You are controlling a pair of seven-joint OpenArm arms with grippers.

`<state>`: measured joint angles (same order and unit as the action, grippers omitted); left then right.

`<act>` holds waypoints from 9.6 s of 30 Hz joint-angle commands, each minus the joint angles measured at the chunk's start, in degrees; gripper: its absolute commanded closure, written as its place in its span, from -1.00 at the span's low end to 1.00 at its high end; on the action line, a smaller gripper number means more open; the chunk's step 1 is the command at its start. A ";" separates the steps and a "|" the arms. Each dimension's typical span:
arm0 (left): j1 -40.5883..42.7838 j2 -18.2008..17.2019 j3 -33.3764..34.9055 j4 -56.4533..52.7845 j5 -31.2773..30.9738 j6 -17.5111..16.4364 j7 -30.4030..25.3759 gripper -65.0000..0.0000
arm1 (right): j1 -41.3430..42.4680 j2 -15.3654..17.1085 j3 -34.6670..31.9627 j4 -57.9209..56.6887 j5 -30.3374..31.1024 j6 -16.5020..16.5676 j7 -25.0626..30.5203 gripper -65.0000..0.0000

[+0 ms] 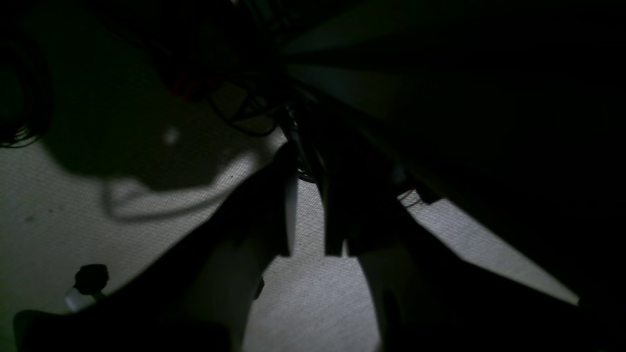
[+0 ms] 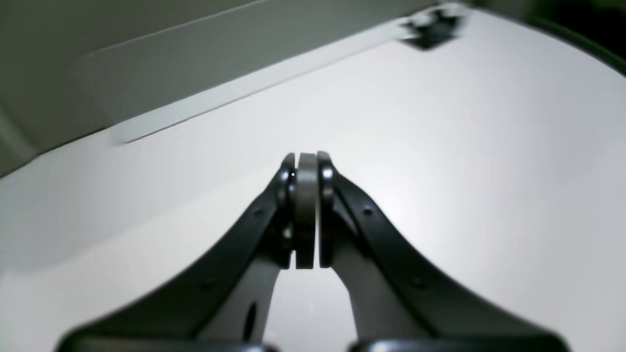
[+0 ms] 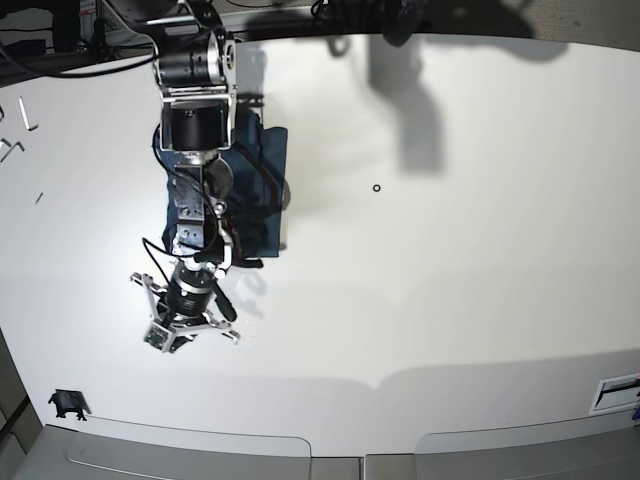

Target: Fold the T-shirt properly

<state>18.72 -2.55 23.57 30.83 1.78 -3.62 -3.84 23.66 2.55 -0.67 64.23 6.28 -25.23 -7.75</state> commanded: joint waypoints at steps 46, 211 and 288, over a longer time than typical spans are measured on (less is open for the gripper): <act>0.68 0.46 0.09 0.26 0.13 -0.59 -0.55 0.75 | 3.63 4.90 -9.97 0.96 -39.87 61.86 27.61 1.00; 0.68 0.46 0.09 0.26 0.13 -0.59 -0.55 0.75 | 2.03 3.63 -9.84 0.94 7.87 65.23 14.86 1.00; 0.66 0.46 0.09 0.26 0.13 -0.61 -0.52 0.75 | 2.03 3.63 -9.81 0.94 -31.65 -14.77 11.34 1.00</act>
<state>18.74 -2.55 23.57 30.83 1.78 -3.62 -3.84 23.77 5.91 -10.52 64.18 -24.14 -39.48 2.48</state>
